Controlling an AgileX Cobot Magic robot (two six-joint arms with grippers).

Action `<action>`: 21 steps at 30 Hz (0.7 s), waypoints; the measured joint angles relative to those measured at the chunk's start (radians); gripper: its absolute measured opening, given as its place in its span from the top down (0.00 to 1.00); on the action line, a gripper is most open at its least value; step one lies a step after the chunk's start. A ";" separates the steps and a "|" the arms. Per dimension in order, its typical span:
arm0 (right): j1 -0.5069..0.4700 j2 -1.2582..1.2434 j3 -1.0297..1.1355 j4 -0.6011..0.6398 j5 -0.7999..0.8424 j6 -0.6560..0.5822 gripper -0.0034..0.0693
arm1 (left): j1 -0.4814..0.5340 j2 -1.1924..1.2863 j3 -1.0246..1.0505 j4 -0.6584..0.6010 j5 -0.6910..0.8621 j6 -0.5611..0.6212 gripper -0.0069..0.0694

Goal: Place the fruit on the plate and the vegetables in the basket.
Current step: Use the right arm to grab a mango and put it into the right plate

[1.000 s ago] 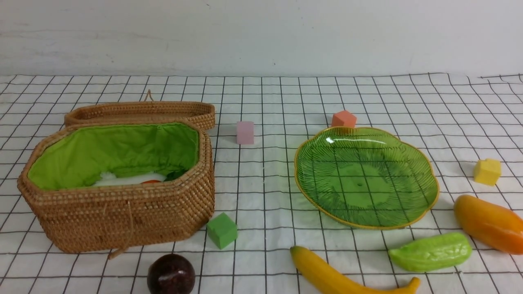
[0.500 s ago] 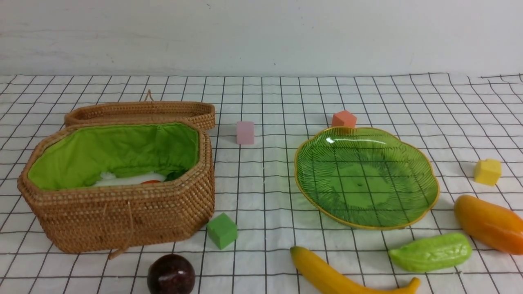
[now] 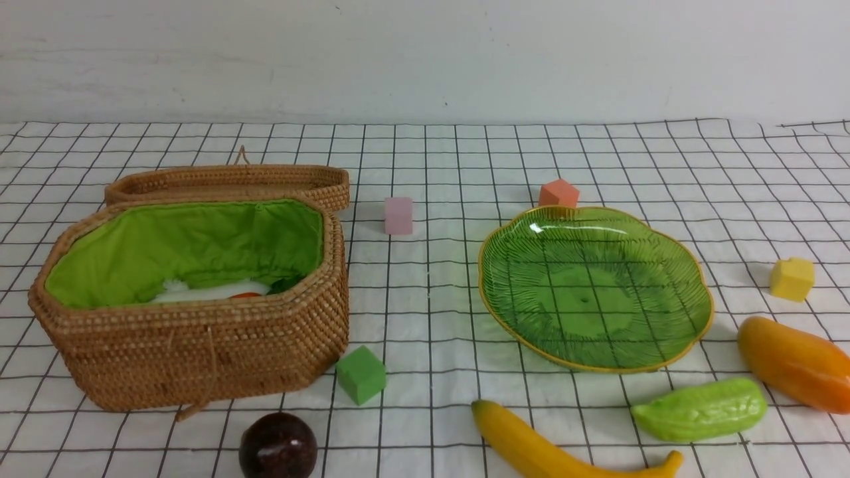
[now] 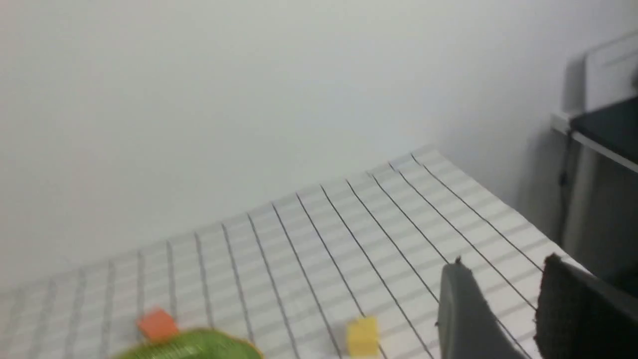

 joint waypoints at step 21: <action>0.072 0.757 -0.136 0.190 0.284 -0.291 0.38 | 0.000 0.000 0.000 0.000 0.000 0.000 0.84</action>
